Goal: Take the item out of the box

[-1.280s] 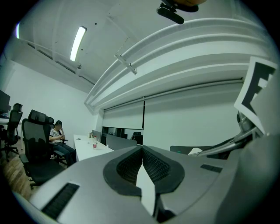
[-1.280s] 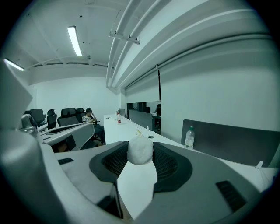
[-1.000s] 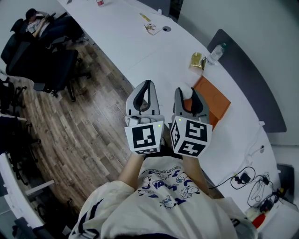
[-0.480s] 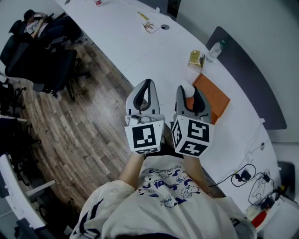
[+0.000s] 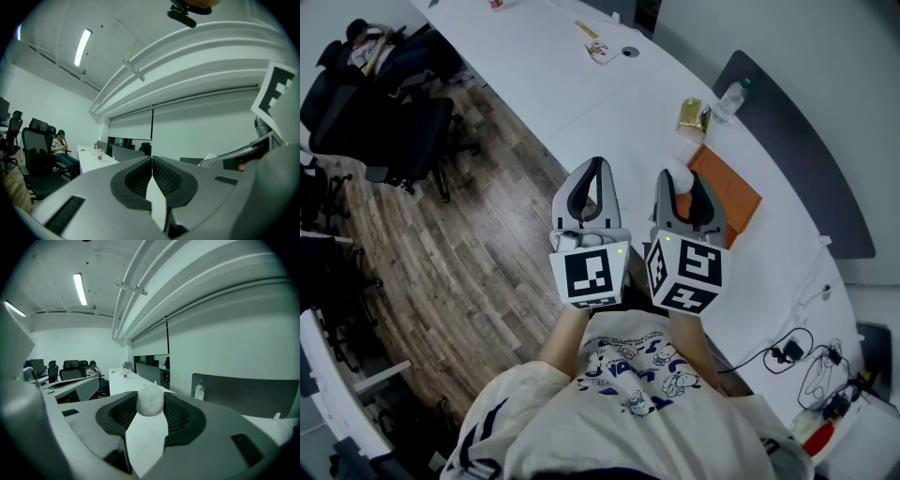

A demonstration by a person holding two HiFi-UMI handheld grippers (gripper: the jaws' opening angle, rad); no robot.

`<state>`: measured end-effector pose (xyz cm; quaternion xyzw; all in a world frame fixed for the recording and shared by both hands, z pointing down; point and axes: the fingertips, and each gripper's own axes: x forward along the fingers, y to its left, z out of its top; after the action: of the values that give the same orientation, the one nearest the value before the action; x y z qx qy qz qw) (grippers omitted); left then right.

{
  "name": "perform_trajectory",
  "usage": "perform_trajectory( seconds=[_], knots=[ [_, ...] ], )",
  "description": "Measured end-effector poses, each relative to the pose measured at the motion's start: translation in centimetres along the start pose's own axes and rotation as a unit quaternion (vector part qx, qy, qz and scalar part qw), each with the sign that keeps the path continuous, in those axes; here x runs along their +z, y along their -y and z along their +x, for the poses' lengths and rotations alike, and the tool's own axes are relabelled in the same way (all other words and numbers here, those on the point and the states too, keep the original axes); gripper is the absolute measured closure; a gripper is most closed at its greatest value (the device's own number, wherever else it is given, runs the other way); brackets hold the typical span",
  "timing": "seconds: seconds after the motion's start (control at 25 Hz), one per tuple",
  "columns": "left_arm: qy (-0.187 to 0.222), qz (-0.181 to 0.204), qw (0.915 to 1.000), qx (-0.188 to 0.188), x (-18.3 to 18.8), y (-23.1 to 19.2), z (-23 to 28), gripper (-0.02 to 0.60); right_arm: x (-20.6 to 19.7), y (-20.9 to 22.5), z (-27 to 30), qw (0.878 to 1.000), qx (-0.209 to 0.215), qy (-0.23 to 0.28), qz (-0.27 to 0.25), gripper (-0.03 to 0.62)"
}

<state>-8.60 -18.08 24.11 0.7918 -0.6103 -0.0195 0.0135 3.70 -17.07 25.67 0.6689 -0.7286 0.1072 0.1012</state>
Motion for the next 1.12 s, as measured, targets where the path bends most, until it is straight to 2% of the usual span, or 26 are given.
perform_trajectory(
  seconds=[1.12],
  knots=[
    [0.006,-0.007,1.0,-0.001,0.22,-0.13,0.02,0.563,-0.28,-0.32,0.01,1.0,0.005,-0.004,0.002,0.411]
  ],
)
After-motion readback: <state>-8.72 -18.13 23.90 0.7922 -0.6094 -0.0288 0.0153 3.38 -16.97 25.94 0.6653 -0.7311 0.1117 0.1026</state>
